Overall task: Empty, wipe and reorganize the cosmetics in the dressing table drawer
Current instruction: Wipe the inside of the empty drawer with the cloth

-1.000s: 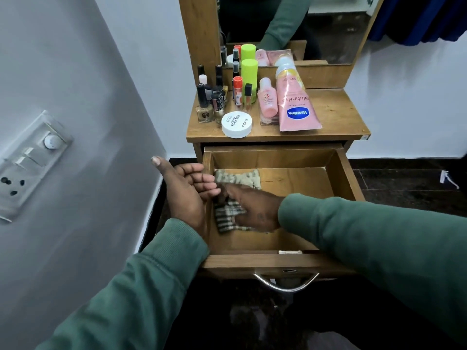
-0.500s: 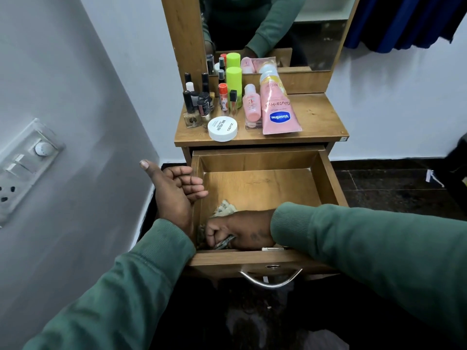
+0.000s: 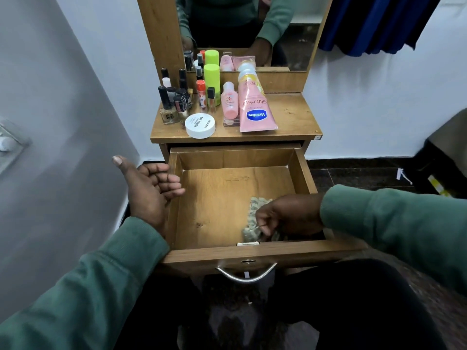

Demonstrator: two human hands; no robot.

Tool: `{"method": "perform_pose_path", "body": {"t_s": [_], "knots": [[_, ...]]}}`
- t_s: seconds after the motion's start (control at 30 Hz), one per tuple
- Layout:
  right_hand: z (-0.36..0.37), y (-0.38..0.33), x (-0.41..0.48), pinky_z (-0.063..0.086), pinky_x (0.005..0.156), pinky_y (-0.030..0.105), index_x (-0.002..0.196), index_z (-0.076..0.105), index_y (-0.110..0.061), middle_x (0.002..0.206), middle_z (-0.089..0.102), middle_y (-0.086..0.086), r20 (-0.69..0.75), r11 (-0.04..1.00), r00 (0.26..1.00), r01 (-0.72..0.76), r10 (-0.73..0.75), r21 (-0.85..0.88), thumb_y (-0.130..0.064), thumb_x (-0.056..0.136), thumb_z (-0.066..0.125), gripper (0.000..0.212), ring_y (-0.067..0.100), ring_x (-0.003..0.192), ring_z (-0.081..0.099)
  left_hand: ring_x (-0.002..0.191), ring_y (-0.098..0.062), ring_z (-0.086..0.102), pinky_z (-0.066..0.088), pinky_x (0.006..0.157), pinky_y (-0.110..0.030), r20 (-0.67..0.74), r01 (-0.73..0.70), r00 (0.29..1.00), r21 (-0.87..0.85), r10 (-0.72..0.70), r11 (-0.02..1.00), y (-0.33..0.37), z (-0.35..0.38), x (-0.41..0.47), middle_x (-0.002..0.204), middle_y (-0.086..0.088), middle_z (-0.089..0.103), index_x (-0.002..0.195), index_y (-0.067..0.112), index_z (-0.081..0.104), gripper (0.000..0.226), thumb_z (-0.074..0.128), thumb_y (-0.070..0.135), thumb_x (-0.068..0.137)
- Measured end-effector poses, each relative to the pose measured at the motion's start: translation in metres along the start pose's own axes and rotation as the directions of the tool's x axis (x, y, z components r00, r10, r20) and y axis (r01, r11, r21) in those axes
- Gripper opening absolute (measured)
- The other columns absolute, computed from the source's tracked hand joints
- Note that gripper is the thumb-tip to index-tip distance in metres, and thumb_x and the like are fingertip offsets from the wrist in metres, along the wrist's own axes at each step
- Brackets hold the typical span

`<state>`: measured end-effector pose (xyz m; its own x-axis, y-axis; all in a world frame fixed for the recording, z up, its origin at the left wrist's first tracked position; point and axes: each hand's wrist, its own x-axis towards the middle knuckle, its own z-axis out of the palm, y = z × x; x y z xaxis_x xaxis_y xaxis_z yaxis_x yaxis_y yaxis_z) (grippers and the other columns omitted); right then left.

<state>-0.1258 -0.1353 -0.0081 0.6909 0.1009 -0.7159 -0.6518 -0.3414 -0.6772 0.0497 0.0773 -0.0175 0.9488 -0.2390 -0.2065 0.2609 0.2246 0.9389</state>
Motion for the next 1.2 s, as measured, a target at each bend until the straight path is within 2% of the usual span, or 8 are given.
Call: {"method": "perform_pose_path", "body": {"t_s": [0.1,0.2,0.3,0.47,0.63,0.7,0.77,1.2], "knots": [[-0.012,0.003,-0.013,0.041,0.068,0.032,0.073,0.062,-0.011,0.098,0.068,0.016,-0.094,0.971,0.995,-0.054,0.032,-0.233,-0.008,0.093,0.048,0.025,0.027,0.088,0.054,0.051,-0.021,0.062,0.056,0.047,-0.029,0.009,-0.002,1.0,0.0,0.002,1.0,0.001,0.0,0.0,0.062,-0.012,0.066,0.088,0.009,0.065,0.093,0.001,0.077,0.094],[-0.015,0.007,-0.023,0.045,0.065,0.031,0.096,0.061,-0.022,0.093,0.064,0.0,-0.168,0.581,0.981,-0.083,-0.095,-0.81,-0.012,0.097,0.055,0.012,0.02,0.082,0.058,0.052,-0.021,0.062,0.057,0.047,-0.029,0.009,0.003,1.0,-0.001,-0.003,1.0,0.002,0.0,-0.001,0.062,-0.011,0.065,0.088,0.009,0.065,0.093,0.0,0.076,0.094],[-0.001,0.015,-0.024,0.054,0.078,0.033,0.113,0.056,-0.025,0.098,0.063,-0.002,-0.198,0.333,0.952,-0.113,-0.235,-0.936,-0.033,0.102,0.058,0.014,0.018,0.089,0.062,0.053,-0.021,0.062,0.056,0.047,-0.029,0.006,-0.001,1.0,0.002,0.001,1.0,0.002,0.001,-0.002,0.064,-0.012,0.065,0.09,0.009,0.065,0.093,0.001,0.076,0.095],[-0.01,0.019,0.003,0.042,0.107,0.032,0.136,0.054,-0.022,0.14,0.056,0.005,-0.282,0.34,0.888,-0.156,-0.363,-0.927,-0.028,0.098,0.064,0.04,0.022,0.124,0.055,0.051,-0.02,0.061,0.056,0.046,-0.027,0.005,-0.012,1.0,0.007,0.012,1.0,0.002,0.004,-0.004,0.063,-0.012,0.064,0.09,0.008,0.065,0.092,0.001,0.074,0.096],[0.007,-0.008,0.039,0.048,0.111,0.038,0.135,0.063,-0.015,0.136,0.066,0.009,-0.143,0.52,0.838,0.185,-0.527,-0.834,-0.015,0.102,0.06,0.033,0.023,0.121,0.065,0.051,-0.02,0.061,0.055,0.046,-0.027,0.013,-0.007,1.0,0.008,0.007,1.0,0.002,0.003,-0.002,0.062,-0.012,0.064,0.09,0.007,0.065,0.093,0.001,0.075,0.096],[0.014,-0.021,0.053,0.032,0.119,0.031,0.144,0.058,-0.019,0.15,0.055,0.004,-0.024,0.394,0.816,0.252,-0.577,-0.884,-0.002,0.099,0.057,0.048,0.019,0.136,0.051,0.051,-0.02,0.06,0.056,0.046,-0.027,0.015,-0.008,1.0,0.004,0.007,1.0,0.0,0.003,0.0,0.062,-0.012,0.064,0.091,0.007,0.065,0.094,0.001,0.075,0.095],[0.02,-0.043,0.067,0.022,0.12,0.028,0.151,0.05,-0.023,0.16,0.043,0.0,-0.015,0.433,0.829,0.277,-0.56,-0.858,0.0,0.099,0.052,0.057,0.018,0.146,0.039,0.052,-0.021,0.06,0.056,0.047,-0.027,0.016,-0.006,1.0,0.001,0.006,1.0,-0.001,0.002,0.002,0.064,-0.013,0.064,0.092,0.007,0.066,0.095,0.001,0.076,0.094],[-0.01,-0.048,0.079,0.041,0.114,0.041,0.16,0.032,-0.027,0.168,0.031,-0.001,-0.276,0.45,0.803,-0.011,-0.528,-0.893,-0.034,0.108,0.038,0.053,0.028,0.143,0.046,0.054,-0.022,0.062,0.058,0.049,-0.029,0.044,-0.008,0.999,-0.016,0.009,1.0,-0.006,-0.005,0.007,0.065,-0.012,0.065,0.091,0.008,0.066,0.095,0.003,0.079,0.092]]}}
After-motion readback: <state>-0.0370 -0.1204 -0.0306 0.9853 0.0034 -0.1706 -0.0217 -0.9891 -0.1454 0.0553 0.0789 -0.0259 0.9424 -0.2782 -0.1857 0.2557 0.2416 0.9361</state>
